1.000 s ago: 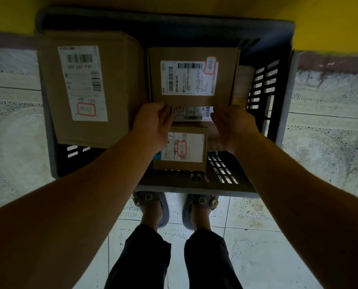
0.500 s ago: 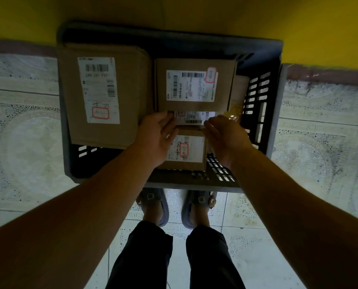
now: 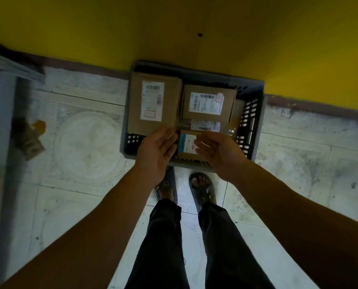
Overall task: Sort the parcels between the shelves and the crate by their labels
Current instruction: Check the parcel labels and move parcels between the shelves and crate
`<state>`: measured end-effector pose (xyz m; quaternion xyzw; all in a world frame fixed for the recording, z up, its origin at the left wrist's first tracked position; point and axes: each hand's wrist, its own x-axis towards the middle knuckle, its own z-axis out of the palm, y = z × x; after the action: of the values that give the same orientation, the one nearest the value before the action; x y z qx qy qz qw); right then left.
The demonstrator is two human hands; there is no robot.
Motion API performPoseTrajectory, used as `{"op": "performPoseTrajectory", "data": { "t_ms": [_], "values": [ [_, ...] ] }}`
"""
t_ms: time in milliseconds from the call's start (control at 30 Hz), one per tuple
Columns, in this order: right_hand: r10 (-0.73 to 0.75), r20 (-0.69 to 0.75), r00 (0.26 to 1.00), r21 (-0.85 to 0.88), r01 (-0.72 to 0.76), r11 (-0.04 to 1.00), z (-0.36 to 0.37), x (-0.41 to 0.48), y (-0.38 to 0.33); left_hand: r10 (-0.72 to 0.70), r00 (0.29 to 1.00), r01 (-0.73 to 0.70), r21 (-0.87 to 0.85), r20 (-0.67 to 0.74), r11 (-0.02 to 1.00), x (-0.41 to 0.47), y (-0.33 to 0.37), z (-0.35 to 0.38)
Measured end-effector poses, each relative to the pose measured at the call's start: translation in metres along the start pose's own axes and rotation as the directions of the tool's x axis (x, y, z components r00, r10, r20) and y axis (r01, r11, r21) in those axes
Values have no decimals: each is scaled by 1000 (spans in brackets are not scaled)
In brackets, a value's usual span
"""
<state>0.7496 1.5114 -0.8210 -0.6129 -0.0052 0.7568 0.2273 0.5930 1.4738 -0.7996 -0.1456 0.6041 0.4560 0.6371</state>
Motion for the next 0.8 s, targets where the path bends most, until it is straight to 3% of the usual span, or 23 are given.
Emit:
{"op": "performPoseTrajectory", "data": {
  "t_ms": [467,633,800],
  "values": [
    [109,238,965,-462,14,887,100,-217,27,286,943,-330,-353,-172,876,-257,28,-73],
    [214,361,908,-619,62,783,153,-294,77,396,877,-480,-444,-274,757,-346,36,-141],
    [322,467,824,-752,179,635,214,-371,159,483,762,-646,-455,-431,613,-435,30,-230]
  ]
}}
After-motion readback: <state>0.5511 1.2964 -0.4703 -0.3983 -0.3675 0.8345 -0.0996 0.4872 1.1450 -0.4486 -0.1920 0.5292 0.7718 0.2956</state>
